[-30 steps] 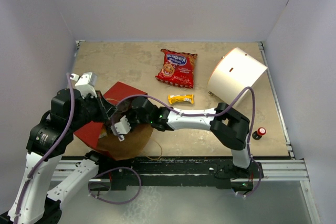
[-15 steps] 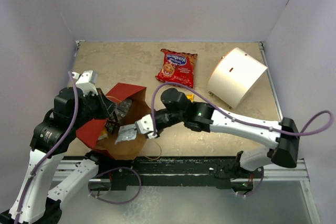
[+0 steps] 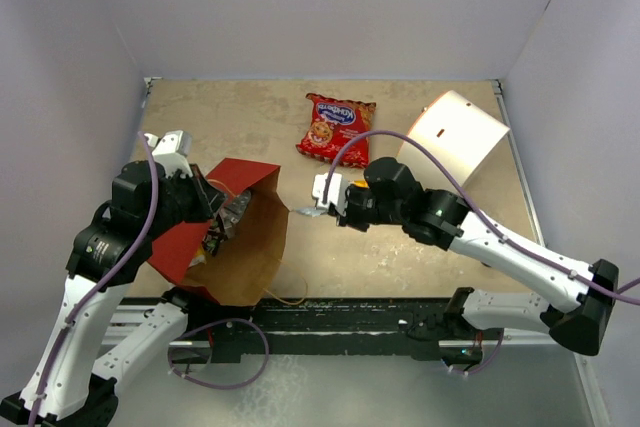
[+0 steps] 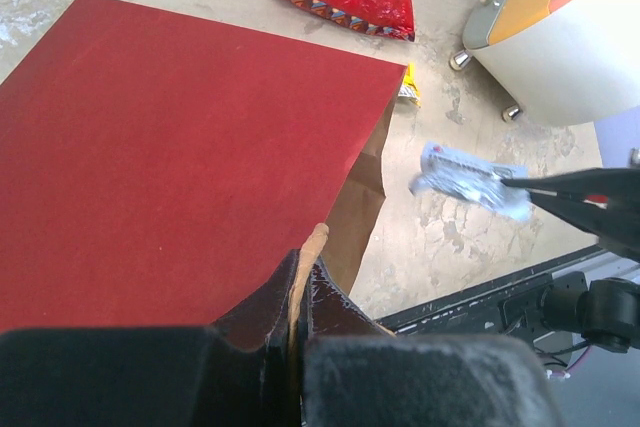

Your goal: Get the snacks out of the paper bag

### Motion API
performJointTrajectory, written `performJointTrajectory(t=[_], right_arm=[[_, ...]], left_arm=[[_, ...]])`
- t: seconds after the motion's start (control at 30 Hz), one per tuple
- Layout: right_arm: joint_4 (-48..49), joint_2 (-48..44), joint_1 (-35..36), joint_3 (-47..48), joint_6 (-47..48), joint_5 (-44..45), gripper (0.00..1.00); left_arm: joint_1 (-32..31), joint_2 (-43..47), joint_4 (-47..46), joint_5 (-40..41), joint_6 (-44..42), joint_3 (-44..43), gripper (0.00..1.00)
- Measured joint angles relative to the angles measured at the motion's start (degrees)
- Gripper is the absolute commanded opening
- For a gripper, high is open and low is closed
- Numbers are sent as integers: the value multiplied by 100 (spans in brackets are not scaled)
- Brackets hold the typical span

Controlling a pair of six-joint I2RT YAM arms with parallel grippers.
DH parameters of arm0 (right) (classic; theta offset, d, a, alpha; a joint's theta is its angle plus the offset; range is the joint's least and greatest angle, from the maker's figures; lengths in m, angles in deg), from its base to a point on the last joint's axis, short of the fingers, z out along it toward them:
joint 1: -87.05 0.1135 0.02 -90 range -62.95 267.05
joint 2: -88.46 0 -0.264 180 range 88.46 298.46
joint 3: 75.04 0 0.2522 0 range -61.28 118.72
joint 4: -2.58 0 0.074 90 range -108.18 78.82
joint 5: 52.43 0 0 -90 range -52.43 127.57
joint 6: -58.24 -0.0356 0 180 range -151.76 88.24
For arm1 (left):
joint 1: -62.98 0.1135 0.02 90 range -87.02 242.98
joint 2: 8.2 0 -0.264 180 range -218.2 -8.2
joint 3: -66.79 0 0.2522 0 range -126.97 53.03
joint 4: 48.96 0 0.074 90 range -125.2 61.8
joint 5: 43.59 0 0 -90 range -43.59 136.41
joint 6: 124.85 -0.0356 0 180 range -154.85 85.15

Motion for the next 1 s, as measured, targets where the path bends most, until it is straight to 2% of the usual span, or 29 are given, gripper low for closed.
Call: performJointTrajectory(t=[0.13, 0.33, 0.67, 0.7, 0.73, 0.8, 0.87, 1.0], right_arm=[[-382, 1176, -15, 151, -205, 1062, 0], [-682, 2695, -17, 621, -535, 1974, 0], [-531, 3265, -57, 831, -660, 2599, 0], [-529, 3272, -57, 828, -649, 2599, 12], [-522, 3272, -57, 822, -632, 2583, 29], [-516, 3254, -59, 800, -632, 2527, 48], [-481, 3130, -63, 680, -621, 2317, 57], [-415, 2221, -63, 173, -647, 1843, 60]], left_arm=[[0, -46, -4, 0, -4, 0, 0], [0, -92, 2, 7, -4, 0, 0], [0, -35, 125, 133, -20, -15, 0], [0, -13, 144, 155, -22, -17, 0], [0, 9, 162, 168, -22, -17, 0], [0, 46, 195, 195, -22, -26, 0], [0, 79, 197, 216, -22, -42, 0], [0, 90, 201, 260, -22, -52, 0]])
